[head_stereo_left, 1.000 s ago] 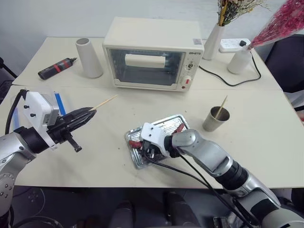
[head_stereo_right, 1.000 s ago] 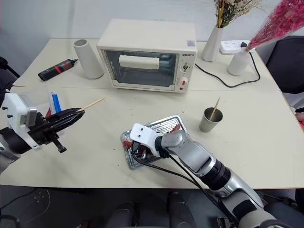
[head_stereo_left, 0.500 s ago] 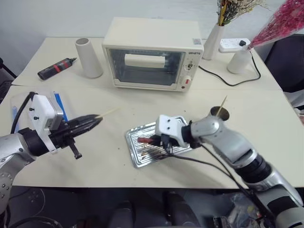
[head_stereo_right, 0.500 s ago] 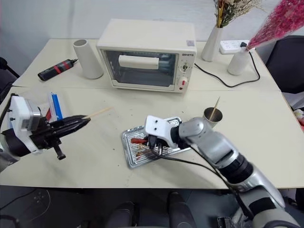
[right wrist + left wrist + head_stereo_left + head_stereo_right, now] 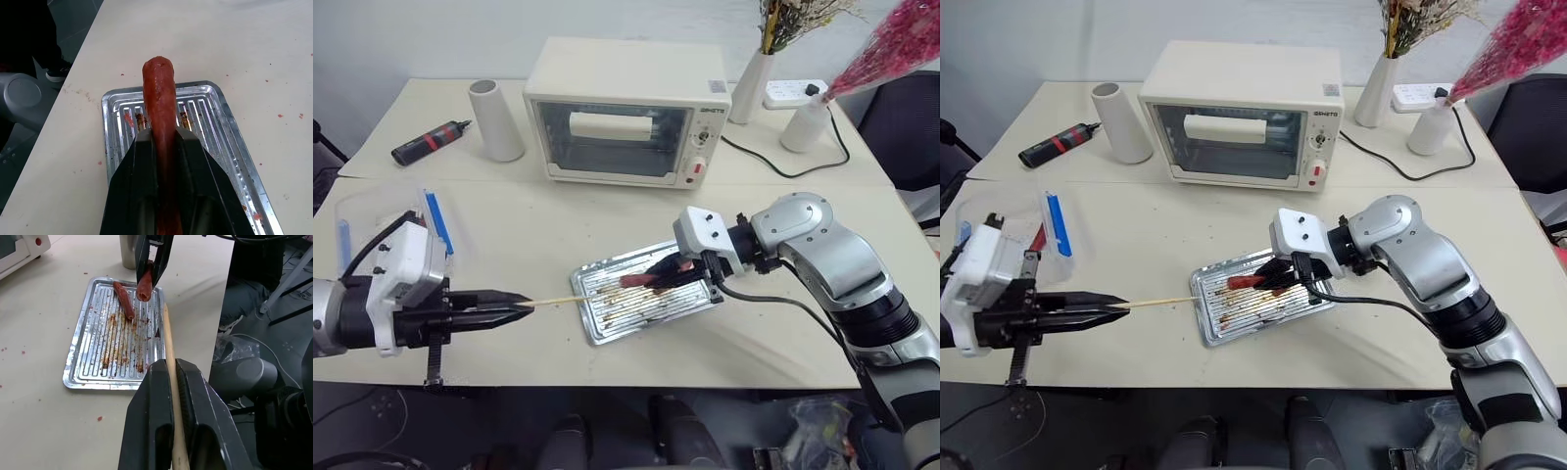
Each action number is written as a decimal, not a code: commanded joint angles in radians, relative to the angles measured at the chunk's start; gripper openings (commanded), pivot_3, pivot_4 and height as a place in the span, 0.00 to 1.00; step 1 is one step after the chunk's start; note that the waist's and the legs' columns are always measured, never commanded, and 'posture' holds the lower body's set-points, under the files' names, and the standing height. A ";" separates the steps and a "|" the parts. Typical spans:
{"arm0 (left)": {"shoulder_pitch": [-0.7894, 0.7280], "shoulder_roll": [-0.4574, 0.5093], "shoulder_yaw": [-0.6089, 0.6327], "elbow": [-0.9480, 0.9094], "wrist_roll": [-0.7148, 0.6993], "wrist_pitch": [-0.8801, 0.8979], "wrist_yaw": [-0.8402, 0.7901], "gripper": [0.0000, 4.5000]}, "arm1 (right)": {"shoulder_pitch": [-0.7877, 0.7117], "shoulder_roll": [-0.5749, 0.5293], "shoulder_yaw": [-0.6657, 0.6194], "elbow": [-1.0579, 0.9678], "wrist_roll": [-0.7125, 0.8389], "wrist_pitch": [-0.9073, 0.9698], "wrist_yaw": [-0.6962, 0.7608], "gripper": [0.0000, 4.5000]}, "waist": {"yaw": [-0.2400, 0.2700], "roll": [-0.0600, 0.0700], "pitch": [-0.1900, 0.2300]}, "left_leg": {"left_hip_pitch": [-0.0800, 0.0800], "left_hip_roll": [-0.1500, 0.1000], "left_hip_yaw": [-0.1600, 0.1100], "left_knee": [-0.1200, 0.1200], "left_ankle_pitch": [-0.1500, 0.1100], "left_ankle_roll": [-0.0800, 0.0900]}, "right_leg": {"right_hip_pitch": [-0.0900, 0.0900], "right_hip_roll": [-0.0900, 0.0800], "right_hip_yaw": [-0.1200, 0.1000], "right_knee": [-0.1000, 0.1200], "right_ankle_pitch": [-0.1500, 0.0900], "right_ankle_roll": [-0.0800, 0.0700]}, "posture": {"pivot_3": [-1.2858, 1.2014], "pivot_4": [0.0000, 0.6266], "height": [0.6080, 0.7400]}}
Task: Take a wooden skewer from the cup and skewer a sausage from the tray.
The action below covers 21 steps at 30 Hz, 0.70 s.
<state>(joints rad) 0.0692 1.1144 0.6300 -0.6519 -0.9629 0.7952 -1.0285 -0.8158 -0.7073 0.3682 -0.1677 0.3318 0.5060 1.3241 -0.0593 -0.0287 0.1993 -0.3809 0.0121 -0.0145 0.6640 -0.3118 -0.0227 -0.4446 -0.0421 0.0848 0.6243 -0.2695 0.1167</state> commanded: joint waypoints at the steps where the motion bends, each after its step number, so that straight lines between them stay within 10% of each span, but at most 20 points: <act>1: -0.013 0.009 0.005 0.007 0.019 -0.018 -0.004 0.00 | -0.011 0.000 -0.038 -0.043 0.015 0.000 0.005 0.10 | 0.000 0.000 0.000 | 0.000 0.000 0.000 0.000 0.000 0.000 | 0.000 0.000 0.000 0.000 0.000 0.000 | 0.52 0.24 1.00; 21: -0.119 -0.027 -0.130 0.025 0.061 -0.059 0.040 0.00 | -0.025 0.045 -0.049 -0.121 0.054 0.110 -0.053 0.10 | 0.001 0.000 0.000 | 0.000 0.000 0.000 0.000 0.000 0.000 | 0.000 0.000 0.000 0.001 0.000 0.000 | 0.52 0.24 1.00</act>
<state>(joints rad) -0.0358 1.0917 0.4977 -0.6195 -0.9014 0.7534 -0.9930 -0.8161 -0.6715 0.3450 -0.2519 0.3712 0.6128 1.2814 -0.0581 -0.0286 0.1993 -0.3807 0.0123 -0.0144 0.6641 -0.3118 -0.0227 -0.4448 -0.0425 0.0851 0.6255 -0.2695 0.1166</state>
